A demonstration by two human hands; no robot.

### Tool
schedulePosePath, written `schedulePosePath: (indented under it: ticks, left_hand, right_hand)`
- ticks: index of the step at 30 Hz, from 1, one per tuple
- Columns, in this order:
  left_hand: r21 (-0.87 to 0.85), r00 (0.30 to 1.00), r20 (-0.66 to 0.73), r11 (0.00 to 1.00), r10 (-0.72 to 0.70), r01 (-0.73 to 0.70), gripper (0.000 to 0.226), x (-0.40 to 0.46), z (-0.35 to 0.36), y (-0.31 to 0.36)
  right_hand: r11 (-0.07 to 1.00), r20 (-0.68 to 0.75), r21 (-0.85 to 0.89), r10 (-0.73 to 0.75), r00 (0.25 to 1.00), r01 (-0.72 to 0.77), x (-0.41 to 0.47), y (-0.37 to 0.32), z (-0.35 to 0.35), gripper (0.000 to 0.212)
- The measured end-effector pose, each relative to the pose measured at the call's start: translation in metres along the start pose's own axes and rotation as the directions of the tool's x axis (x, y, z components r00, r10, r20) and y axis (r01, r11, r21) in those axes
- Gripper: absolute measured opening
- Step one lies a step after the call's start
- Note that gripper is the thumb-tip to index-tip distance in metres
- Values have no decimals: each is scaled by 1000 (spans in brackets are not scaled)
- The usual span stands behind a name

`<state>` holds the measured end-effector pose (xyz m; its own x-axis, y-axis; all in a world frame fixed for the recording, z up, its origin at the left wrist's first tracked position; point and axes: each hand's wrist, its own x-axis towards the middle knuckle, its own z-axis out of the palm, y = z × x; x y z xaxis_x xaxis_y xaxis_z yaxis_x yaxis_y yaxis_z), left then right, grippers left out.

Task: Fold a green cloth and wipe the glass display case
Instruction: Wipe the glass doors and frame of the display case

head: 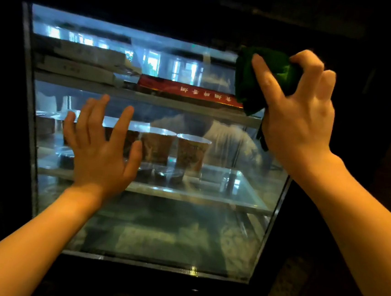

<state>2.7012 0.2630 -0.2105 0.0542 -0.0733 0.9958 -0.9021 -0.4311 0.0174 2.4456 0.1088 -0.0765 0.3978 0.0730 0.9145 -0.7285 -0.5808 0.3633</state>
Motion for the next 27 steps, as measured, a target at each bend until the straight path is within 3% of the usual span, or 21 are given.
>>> schedulePosePath:
  ticks: [4, 15, 22, 27]
  left_hand:
    - [-1, 1000, 3, 1000, 2, -2, 50, 0, 1, -1]
    - [10, 999, 31, 1000, -21, 21, 51, 0, -1, 0]
    - [-31, 997, 75, 999, -13, 16, 52, 0, -7, 0]
    - [-18, 998, 45, 999, 45, -44, 53, -9, -19, -14]
  right_hand:
    - [996, 29, 30, -87, 996, 86, -6, -28, 1, 57]
    - [926, -101, 210, -297, 950, 312, -82, -94, 13, 51]
    - [880, 55, 283, -413, 909, 382, -177, -151, 22, 54]
    - [802, 155, 366, -553, 819, 472, -226, -174, 26, 58]
